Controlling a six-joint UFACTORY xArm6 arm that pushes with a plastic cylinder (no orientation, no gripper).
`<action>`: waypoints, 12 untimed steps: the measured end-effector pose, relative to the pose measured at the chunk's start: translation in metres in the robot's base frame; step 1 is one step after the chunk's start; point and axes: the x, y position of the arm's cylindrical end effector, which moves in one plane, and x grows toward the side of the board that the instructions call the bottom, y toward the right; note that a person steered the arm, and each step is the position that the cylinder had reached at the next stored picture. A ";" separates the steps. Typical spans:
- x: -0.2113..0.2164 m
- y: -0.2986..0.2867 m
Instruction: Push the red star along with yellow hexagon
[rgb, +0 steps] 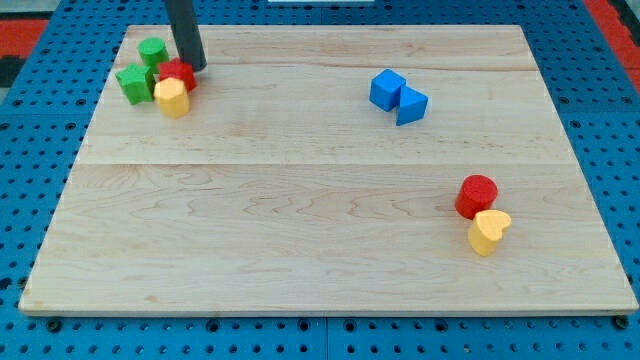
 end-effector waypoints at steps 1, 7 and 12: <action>0.013 0.005; -0.012 -0.022; 0.093 0.014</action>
